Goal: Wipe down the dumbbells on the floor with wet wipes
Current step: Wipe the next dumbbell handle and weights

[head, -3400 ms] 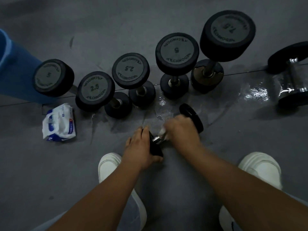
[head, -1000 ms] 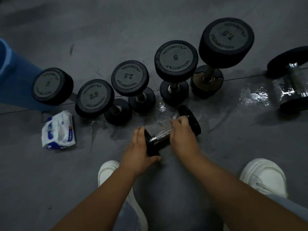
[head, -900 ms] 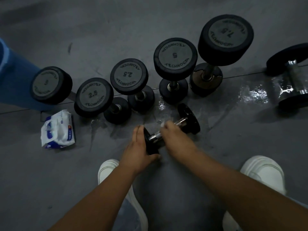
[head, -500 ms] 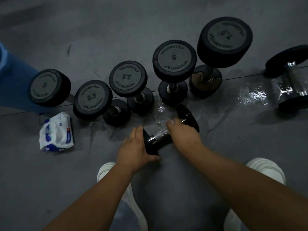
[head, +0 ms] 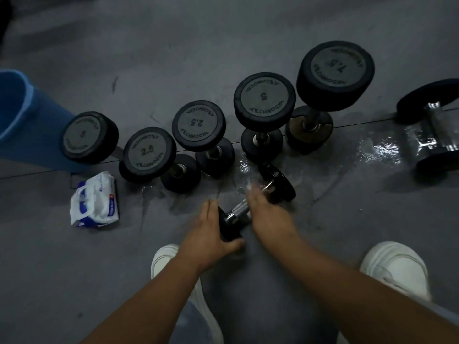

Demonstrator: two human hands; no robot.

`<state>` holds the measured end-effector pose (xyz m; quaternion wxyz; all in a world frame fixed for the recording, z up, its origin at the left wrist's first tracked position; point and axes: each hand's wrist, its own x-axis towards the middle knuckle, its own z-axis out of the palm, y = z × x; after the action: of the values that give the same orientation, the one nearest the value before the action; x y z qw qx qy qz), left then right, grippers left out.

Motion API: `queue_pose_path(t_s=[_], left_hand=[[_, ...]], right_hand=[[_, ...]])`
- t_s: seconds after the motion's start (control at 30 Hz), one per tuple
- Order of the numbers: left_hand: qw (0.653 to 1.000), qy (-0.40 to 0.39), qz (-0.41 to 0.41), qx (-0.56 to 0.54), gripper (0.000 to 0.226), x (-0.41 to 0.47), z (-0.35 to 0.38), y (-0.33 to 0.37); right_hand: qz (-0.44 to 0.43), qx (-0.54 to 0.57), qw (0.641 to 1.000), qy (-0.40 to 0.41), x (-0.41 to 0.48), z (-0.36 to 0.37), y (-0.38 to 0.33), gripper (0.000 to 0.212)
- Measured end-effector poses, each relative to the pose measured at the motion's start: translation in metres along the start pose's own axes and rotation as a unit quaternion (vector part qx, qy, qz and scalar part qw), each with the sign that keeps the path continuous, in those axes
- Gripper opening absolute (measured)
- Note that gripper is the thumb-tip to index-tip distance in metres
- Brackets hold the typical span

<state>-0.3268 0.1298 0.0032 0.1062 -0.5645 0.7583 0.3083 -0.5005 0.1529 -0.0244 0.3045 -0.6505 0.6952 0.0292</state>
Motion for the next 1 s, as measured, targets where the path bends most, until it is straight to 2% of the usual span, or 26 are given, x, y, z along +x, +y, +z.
queue_pose_path(t_s=[0.07, 0.1, 0.17, 0.2, 0.3, 0.33, 0.43, 0.5, 0.6, 0.73, 0.8, 0.87, 0.93, 1.0], left_hand=[[1.0, 0.0, -0.017, 0.026, 0.134, 0.001, 0.008, 0.004], [0.999, 0.01, -0.021, 0.036, 0.138, 0.002, 0.011, 0.003], [0.999, 0.023, -0.026, 0.033, 0.138, 0.004, 0.013, 0.001], [0.999, 0.024, -0.028, 0.026, 0.137, 0.005, 0.012, 0.0], [1.0, 0.019, -0.021, 0.008, 0.133, 0.01, 0.01, -0.004], [1.0, 0.017, -0.02, 0.008, 0.133, 0.011, 0.01, -0.005], [1.0, 0.022, -0.019, 0.013, 0.132, 0.013, 0.01, -0.007], [0.999, 0.025, -0.012, 0.023, 0.13, 0.013, 0.01, -0.005], [1.0, 0.015, -0.003, 0.01, 0.125, 0.017, 0.005, -0.008], [0.99, -0.073, 0.0, -0.117, 0.133, 0.021, -0.003, -0.018], [0.981, -0.08, 0.003, -0.176, 0.134, 0.013, 0.007, -0.018], [0.968, -0.046, -0.02, -0.244, 0.132, 0.002, 0.023, -0.017], [0.956, -0.016, -0.049, -0.288, 0.135, -0.005, 0.037, -0.013], [0.954, -0.008, -0.057, -0.296, 0.141, -0.008, 0.048, -0.012]], right_hand=[[-0.085, 0.033, 0.995, -0.035, -0.004, 0.009, -0.001, 0.069], [-0.087, 0.046, 0.995, -0.022, -0.003, 0.009, 0.005, 0.069], [-0.004, 0.056, 0.998, 0.039, -0.002, 0.004, 0.016, 0.067], [0.011, 0.046, 0.998, 0.05, -0.002, 0.004, 0.016, 0.068], [-0.126, 0.029, 0.991, -0.025, -0.007, 0.006, -0.001, 0.067], [-0.126, 0.025, 0.991, -0.026, -0.002, 0.004, 0.002, 0.066], [-0.023, -0.025, 0.998, 0.047, 0.016, -0.001, 0.022, 0.062], [-0.021, -0.054, 0.997, 0.048, 0.021, -0.005, 0.022, 0.055], [-0.002, -0.005, 1.0, 0.026, 0.03, -0.015, 0.013, 0.042], [0.017, -0.057, 0.996, -0.062, 0.034, -0.017, 0.017, 0.035], [0.027, -0.043, 0.996, -0.067, 0.026, -0.016, 0.019, 0.033], [0.051, 0.008, 0.999, -0.009, 0.014, -0.014, 0.02, 0.046], [0.07, -0.001, 0.996, 0.046, -0.005, -0.002, 0.014, 0.068], [0.037, -0.006, 0.999, 0.026, -0.025, 0.017, 0.002, 0.08]])
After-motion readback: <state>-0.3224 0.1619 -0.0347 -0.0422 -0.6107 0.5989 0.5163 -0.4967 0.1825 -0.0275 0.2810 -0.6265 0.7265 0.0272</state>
